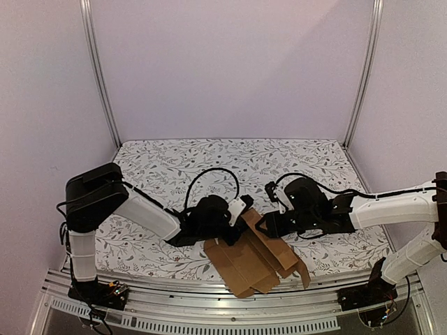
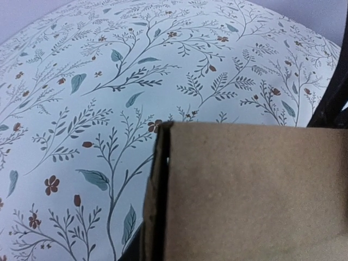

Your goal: Fold the paper box

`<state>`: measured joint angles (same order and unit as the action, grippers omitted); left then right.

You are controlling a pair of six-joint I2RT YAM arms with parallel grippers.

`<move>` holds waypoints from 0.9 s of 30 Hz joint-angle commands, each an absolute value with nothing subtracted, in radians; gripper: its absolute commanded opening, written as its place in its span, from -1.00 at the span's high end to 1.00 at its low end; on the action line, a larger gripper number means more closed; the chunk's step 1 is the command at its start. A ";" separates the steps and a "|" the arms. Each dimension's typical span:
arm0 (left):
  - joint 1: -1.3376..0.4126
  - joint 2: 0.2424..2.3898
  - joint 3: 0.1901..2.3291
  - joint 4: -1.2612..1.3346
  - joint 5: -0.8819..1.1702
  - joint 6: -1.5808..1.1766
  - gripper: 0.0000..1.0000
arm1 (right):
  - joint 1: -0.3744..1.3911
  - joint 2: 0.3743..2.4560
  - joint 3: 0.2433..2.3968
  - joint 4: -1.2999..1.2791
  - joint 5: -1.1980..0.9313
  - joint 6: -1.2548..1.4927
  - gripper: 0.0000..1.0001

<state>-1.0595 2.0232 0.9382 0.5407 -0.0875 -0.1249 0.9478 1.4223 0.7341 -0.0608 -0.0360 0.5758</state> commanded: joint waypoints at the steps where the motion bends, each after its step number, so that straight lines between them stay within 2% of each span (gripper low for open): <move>1: -1.077 2.053 0.965 0.574 -0.104 -0.155 0.55 | 0.945 1.433 0.715 -0.054 -0.047 0.587 0.11; 16: -1.076 2.072 0.987 0.661 -0.162 -0.213 0.55 | 0.945 1.430 0.692 -0.035 -0.057 0.602 0.17; 20: -1.077 2.083 0.997 0.673 -0.143 -0.221 0.70 | 0.945 1.425 0.689 -0.034 -0.055 0.607 0.17; 24: -1.077 2.093 0.999 0.681 -0.129 -0.224 0.99 | 0.946 1.422 0.686 -0.034 -0.051 0.609 0.17; 27: -1.077 2.093 0.994 0.691 -0.116 -0.224 1.00 | 0.945 1.420 0.684 -0.034 -0.049 0.612 0.17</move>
<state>-1.0637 2.0705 0.9703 0.6331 -0.1341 -0.2012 0.9318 1.4220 0.7090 -0.0143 -0.0128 0.5995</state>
